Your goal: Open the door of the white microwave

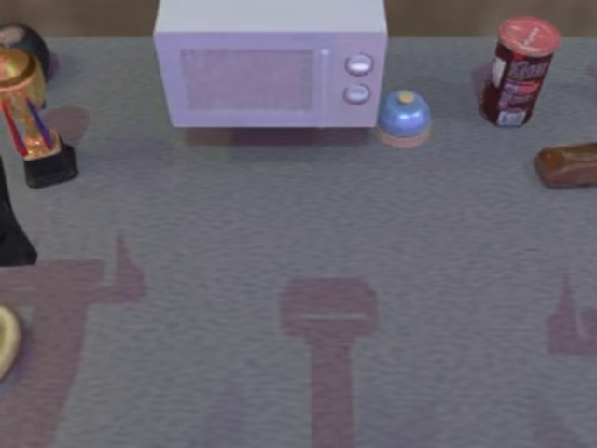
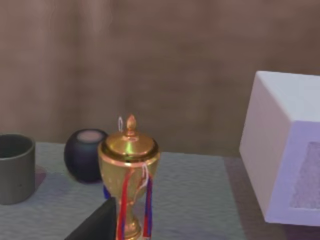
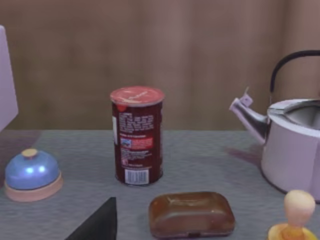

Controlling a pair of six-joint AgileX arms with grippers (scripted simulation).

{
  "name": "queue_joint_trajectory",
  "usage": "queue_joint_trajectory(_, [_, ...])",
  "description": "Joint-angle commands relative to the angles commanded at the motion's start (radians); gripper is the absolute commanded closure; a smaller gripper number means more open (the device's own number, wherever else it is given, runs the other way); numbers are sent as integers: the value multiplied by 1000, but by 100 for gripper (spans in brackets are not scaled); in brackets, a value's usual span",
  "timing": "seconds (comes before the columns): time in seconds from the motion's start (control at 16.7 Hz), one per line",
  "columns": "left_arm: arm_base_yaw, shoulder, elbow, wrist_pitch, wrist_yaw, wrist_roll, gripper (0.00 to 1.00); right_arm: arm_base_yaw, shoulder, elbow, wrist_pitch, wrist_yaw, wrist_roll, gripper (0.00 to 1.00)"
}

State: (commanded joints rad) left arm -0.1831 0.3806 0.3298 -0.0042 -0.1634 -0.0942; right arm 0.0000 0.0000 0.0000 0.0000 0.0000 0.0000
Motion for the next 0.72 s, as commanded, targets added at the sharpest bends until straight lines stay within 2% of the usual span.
queue_joint_trajectory(0.48, [-323, 871, 559, -38, -292, -157, 0, 0, 0, 0, 0, 0, 0, 0])
queue_joint_trajectory(0.72, [-466, 1226, 805, -52, -418, -230, 0, 0, 0, 0, 0, 0, 0, 0])
